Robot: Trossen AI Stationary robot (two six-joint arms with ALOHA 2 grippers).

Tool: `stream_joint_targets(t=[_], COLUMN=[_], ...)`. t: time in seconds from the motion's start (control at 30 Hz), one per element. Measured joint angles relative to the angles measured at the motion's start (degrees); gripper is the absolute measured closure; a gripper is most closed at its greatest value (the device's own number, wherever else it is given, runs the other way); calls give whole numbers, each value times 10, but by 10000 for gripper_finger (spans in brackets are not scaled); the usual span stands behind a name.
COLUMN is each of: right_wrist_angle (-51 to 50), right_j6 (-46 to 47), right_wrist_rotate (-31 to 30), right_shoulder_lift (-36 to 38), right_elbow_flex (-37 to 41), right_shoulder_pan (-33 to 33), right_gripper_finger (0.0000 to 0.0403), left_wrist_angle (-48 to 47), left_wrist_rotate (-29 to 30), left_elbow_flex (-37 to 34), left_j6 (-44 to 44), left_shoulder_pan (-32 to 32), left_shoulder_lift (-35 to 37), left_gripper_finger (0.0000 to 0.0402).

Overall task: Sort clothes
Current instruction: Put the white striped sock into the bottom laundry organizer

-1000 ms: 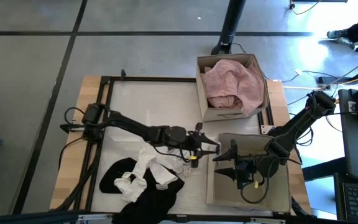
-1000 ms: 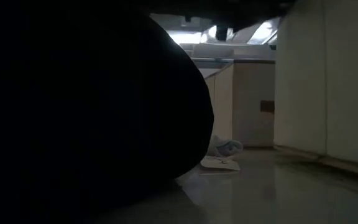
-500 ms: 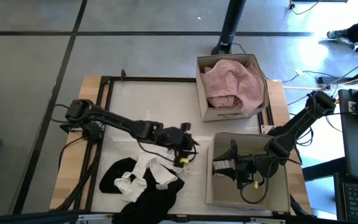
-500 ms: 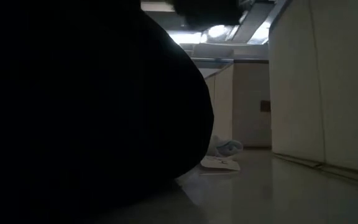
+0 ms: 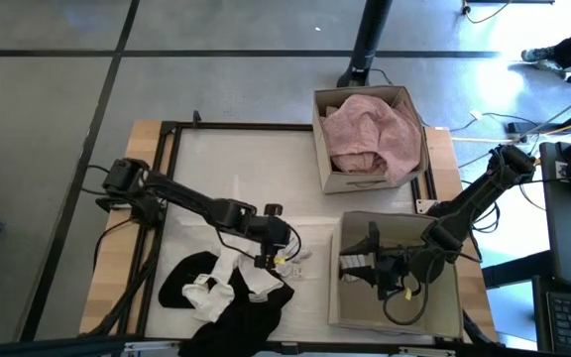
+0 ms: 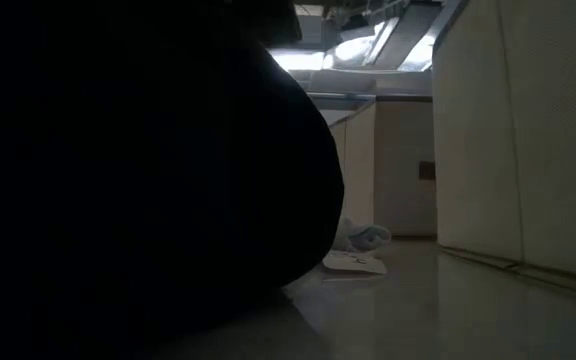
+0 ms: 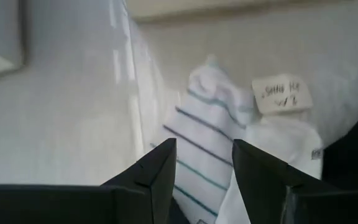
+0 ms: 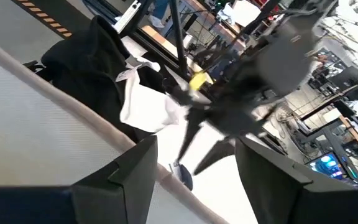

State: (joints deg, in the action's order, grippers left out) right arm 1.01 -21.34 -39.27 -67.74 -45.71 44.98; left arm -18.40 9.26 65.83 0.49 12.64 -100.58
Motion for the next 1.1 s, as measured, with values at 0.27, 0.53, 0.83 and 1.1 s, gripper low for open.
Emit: stream_joint_targets(t=[0.27,0.53,0.83,1.1], right_wrist_angle=[1,1,26,19], right_j6=[0,0,0,-44], right_wrist_rotate=[-7,-7,-15,-30], right_shoulder_lift=[0,0,0,0], right_elbow_flex=[0,0,0,-63], right_shoulder_pan=[0,0,0,-1], right_gripper_finger=[188,188,188,188], left_wrist_angle=[-23,3,87,98], left_wrist_rotate=[17,-30,-26,70], left_elbow_flex=[-24,-70,-99,-100], left_j6=[-51,-71,-53,-31], left_shoulder_pan=[-35,-71,-58,-13], left_shoulder_lift=[-24,-27,-38,27], left_gripper_finger=[254,258,373,396])
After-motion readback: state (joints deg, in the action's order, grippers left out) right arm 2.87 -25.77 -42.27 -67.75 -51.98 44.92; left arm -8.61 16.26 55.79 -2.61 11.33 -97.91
